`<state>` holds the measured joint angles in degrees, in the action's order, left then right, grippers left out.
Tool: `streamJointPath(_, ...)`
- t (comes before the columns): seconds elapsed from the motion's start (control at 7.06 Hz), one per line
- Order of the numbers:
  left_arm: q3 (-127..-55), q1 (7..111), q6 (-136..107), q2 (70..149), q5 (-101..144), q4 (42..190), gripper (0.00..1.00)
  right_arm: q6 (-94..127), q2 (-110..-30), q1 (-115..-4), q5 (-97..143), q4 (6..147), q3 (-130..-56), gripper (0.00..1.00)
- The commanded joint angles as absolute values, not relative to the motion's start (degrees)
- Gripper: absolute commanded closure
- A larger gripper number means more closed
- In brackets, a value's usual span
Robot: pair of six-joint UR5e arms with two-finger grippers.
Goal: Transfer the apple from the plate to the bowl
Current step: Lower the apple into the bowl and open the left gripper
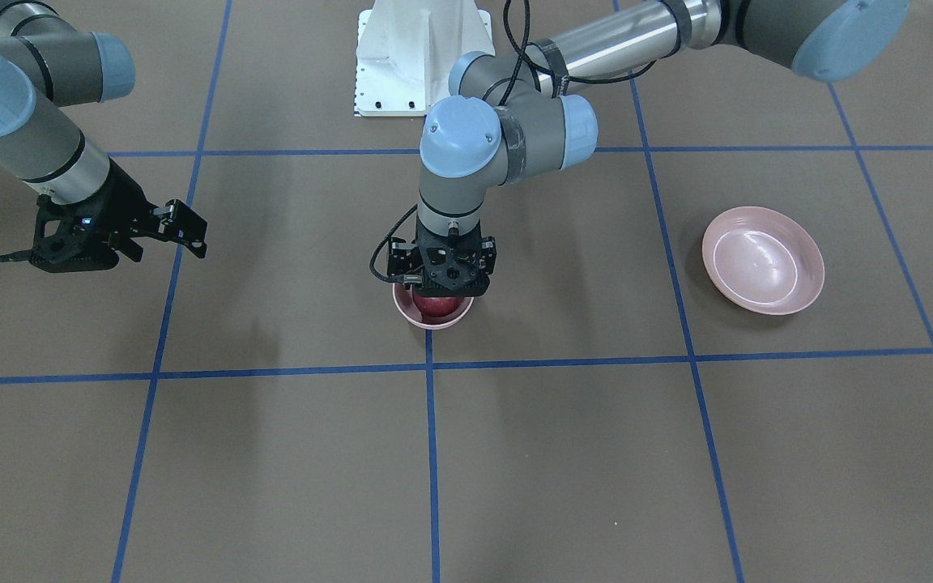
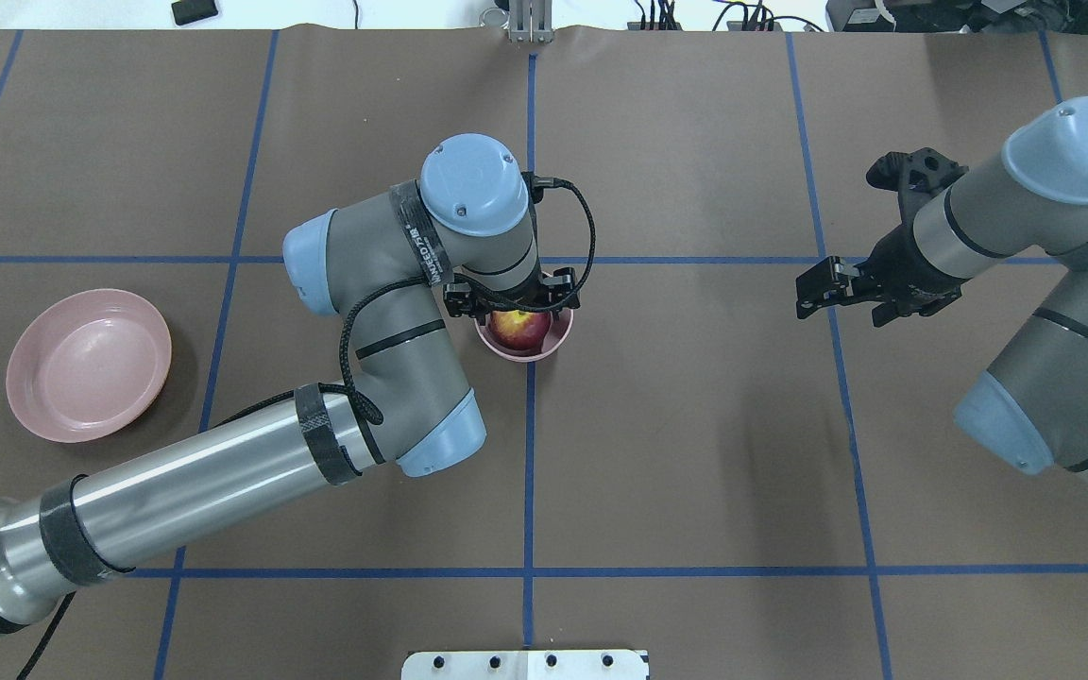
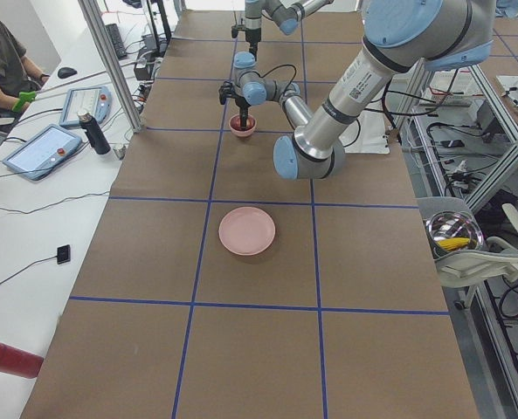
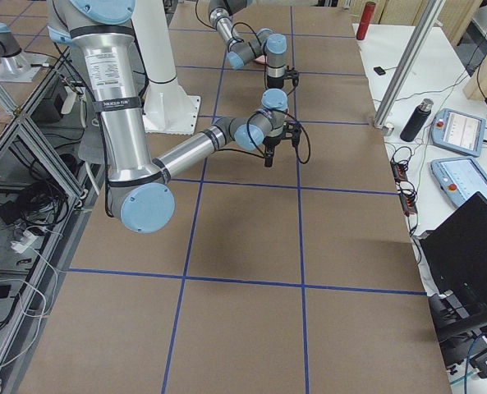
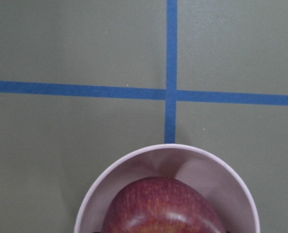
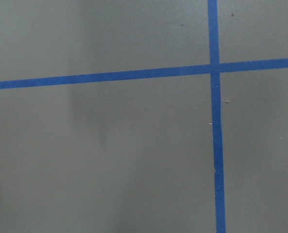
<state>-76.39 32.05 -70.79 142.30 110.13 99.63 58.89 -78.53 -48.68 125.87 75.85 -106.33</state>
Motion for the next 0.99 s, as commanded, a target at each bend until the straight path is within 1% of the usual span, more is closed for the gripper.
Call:
streamJointPath(0.0, -76.8, 32.1, -70.9, 142.3, 110.1, 99.7, 0.02, 59.0, -78.4, -48.6, 125.5, 75.8, -106.2, 0.00)
streamJointPath(0.14, -80.5, 32.8, -70.8, 141.7, 110.5, 99.1, 0.02, 58.9, -78.5, -48.8, 125.8, 75.8, -106.4, 0.00)
streamJointPath(0.28, -86.9, 34.3, -70.7, 136.9, 110.9, 98.7, 0.02, 58.5, -79.0, -50.6, 126.1, 75.8, -106.6, 0.00)
streamJointPath(0.42, -94.8, 37.2, -69.2, 128.7, 114.7, 97.4, 0.02, 54.4, -81.1, -53.4, 127.8, 75.8, -107.1, 0.00)
streamJointPath(0.57, -101.3, 41.4, -61.0, 121.1, 118.3, 97.1, 0.02, 47.4, -83.6, -57.4, 128.9, 75.9, -107.0, 0.00)
streamJointPath(0.71, -106.9, 44.3, -50.4, 110.9, 118.6, 96.9, 0.02, 39.8, -86.5, -62.2, 129.8, 76.1, -106.6, 0.00)
streamJointPath(0.85, -109.7, 50.0, -38.7, 102.9, 120.0, 97.1, 0.02, 34.1, -88.5, -66.3, 130.0, 76.7, -106.2, 0.00)
